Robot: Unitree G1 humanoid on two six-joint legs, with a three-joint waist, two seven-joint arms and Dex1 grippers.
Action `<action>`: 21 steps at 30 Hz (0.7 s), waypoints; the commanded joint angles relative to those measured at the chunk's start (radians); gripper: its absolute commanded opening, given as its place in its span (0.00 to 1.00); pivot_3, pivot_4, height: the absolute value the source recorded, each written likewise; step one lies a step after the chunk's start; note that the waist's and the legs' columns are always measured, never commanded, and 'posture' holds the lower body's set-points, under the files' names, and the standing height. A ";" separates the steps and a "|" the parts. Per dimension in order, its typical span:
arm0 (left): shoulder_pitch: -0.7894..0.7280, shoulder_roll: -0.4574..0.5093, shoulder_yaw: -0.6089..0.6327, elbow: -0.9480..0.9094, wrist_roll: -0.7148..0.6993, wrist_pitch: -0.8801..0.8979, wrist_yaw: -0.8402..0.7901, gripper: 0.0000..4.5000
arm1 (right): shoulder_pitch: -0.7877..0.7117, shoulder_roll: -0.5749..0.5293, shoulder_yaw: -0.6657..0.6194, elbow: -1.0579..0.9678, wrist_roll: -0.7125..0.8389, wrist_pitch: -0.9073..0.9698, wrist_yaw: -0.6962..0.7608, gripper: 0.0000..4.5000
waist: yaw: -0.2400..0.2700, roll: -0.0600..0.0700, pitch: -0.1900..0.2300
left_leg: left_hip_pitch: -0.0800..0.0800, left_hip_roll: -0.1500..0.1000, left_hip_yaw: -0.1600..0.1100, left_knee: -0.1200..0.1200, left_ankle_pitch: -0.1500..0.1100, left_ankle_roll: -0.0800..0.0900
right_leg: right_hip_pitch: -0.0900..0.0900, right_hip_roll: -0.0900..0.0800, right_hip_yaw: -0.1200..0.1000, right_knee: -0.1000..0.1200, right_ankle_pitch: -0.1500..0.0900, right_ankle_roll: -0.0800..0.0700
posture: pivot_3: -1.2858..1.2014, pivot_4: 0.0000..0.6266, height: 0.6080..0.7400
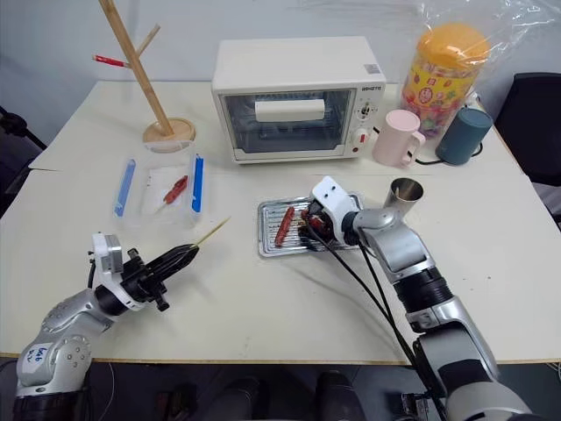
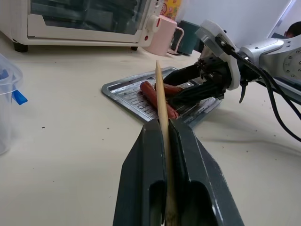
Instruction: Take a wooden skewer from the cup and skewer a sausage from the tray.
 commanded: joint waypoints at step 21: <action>-0.014 -0.001 -0.001 -0.020 -0.010 -0.017 -0.020 0.00 | -0.014 0.014 -0.025 0.009 -0.025 -0.013 0.032 0.31 | -0.018 0.000 0.000 | 0.000 0.000 0.000 0.000 0.000 0.000 | 0.000 0.000 0.000 0.000 0.000 0.000 | 0.52 0.24 1.00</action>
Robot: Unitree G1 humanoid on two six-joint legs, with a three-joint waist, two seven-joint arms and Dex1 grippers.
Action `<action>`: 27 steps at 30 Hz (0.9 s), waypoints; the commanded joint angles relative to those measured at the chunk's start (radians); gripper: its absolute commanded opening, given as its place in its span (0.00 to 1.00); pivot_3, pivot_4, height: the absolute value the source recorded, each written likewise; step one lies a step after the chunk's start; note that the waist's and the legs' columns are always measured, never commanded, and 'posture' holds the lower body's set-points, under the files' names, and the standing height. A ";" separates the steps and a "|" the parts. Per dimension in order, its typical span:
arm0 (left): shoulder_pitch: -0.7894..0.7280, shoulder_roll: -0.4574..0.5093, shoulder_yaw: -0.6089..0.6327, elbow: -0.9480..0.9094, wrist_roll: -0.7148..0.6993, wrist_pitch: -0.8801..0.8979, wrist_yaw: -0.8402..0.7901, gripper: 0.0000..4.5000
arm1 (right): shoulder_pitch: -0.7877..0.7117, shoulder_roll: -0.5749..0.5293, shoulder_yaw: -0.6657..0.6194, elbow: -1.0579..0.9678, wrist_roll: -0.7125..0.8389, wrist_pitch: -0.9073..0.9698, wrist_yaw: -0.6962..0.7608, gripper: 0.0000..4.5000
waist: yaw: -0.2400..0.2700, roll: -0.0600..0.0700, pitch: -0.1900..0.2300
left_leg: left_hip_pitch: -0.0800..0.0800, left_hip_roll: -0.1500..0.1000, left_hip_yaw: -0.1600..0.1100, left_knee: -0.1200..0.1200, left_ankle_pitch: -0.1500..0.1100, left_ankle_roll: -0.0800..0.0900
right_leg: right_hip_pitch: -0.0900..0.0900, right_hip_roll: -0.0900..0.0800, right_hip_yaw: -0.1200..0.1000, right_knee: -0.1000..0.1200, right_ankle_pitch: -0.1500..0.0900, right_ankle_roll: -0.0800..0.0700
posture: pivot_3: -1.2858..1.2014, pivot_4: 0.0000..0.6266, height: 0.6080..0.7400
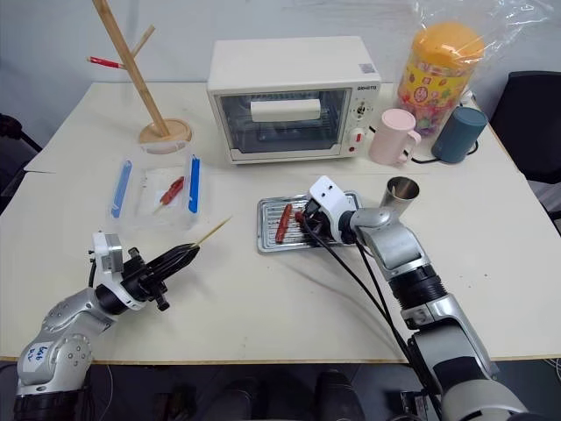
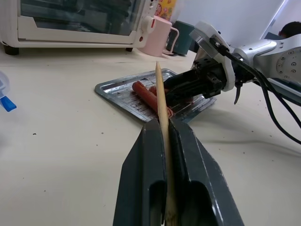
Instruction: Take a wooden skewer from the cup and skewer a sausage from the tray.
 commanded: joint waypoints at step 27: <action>-0.103 0.179 -0.143 -0.012 0.095 -0.071 -0.259 0.00 | 0.037 -0.354 -0.045 -0.385 0.128 -0.179 0.537 0.17 | 0.001 0.000 0.000 | 0.000 0.000 0.000 -0.001 0.000 0.000 | 0.000 0.000 0.000 -0.004 0.000 0.000 | 0.52 0.24 1.00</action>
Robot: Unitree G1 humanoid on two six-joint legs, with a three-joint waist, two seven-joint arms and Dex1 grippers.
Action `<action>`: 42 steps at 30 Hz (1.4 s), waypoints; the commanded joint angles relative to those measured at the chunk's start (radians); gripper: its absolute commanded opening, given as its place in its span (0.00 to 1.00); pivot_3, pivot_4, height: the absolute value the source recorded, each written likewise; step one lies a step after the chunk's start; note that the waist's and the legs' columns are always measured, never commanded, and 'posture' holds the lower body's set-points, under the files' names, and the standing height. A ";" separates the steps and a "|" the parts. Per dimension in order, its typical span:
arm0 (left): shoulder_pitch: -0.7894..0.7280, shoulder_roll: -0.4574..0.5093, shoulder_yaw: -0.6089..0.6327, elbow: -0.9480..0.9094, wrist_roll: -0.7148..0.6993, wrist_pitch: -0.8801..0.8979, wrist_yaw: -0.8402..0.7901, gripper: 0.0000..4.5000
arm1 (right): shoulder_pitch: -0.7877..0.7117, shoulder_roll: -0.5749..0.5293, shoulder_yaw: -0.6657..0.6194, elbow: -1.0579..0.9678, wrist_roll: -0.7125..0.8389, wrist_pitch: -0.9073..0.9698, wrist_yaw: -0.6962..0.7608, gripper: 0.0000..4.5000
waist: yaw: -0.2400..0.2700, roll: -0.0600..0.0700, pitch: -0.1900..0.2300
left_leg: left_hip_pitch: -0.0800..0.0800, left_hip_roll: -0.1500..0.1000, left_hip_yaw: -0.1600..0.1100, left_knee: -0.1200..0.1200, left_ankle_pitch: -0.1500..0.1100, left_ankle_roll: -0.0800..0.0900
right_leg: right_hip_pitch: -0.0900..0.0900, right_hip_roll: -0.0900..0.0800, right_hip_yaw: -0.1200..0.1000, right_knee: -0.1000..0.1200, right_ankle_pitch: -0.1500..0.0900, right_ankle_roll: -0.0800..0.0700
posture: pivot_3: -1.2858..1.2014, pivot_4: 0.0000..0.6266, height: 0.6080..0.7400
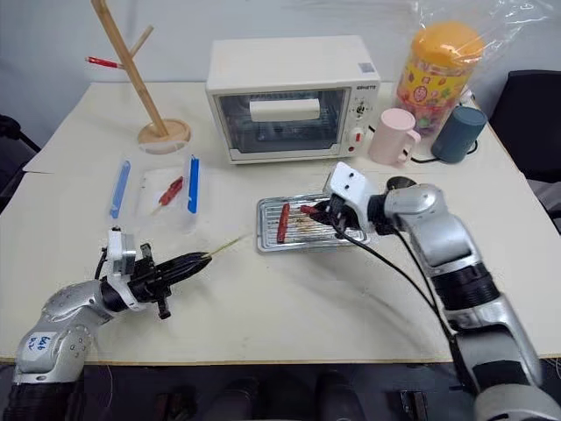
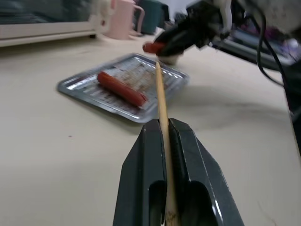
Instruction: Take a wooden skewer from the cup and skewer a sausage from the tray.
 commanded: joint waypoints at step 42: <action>-0.202 0.041 -0.157 -0.002 0.047 0.049 -0.120 0.00 | 0.051 -0.083 0.013 -0.304 0.126 0.117 0.152 0.17 | 0.001 0.000 0.000 | 0.000 0.000 0.000 0.000 0.000 0.000 | 0.000 0.000 0.000 0.000 0.000 0.000 | 0.52 0.24 1.00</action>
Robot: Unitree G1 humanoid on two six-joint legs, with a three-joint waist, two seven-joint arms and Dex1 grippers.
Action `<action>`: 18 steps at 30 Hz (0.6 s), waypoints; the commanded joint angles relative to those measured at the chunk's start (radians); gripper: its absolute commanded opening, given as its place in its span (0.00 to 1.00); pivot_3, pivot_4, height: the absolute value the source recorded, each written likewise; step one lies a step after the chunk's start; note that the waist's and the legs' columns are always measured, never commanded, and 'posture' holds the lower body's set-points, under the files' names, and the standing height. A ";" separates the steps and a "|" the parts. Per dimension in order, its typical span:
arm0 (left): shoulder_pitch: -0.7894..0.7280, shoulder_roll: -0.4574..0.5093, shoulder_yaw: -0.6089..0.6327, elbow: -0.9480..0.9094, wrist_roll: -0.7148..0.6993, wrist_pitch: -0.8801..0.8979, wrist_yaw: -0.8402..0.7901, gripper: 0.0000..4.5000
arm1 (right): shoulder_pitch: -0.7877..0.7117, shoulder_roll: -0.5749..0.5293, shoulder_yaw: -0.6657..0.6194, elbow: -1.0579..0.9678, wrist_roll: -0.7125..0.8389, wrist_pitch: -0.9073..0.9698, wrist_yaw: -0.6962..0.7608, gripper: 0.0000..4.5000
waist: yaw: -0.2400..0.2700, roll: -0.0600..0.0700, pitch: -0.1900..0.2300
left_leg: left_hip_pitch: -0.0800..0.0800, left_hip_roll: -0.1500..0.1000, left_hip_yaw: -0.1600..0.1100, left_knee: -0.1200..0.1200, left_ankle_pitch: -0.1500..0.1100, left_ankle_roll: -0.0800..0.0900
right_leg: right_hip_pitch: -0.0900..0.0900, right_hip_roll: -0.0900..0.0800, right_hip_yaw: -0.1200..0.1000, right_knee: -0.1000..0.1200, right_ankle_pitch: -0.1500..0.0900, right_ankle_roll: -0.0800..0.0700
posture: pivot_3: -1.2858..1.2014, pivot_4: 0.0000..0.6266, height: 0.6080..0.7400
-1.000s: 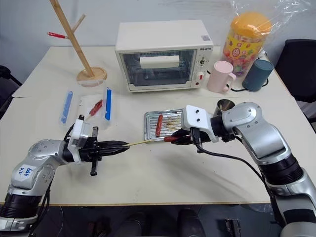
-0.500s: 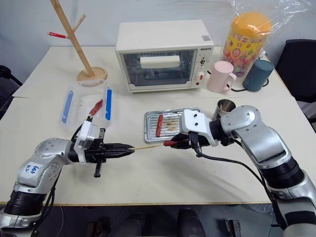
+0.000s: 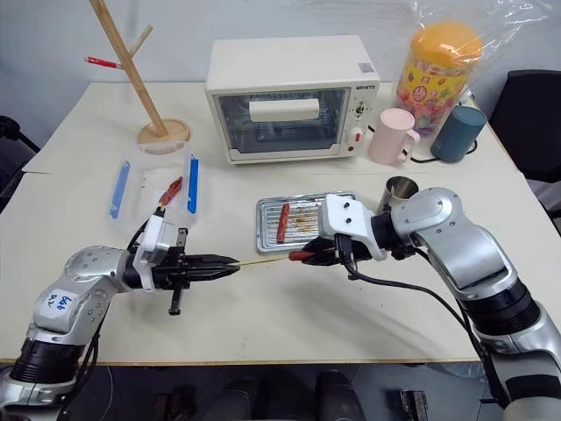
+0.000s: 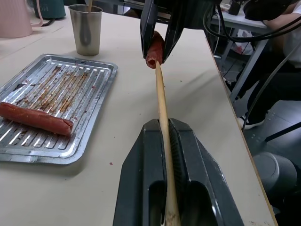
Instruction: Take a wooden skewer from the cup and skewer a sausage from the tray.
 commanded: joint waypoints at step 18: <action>-0.007 -0.031 0.005 0.001 -0.014 -0.007 -0.007 0.00 | -0.004 0.007 -0.008 -0.025 0.023 -0.018 0.004 0.17 | 0.000 0.000 0.000 | 0.000 0.000 0.000 0.000 0.000 0.000 | 0.000 0.000 0.000 0.001 0.000 0.000 | 0.52 0.24 1.00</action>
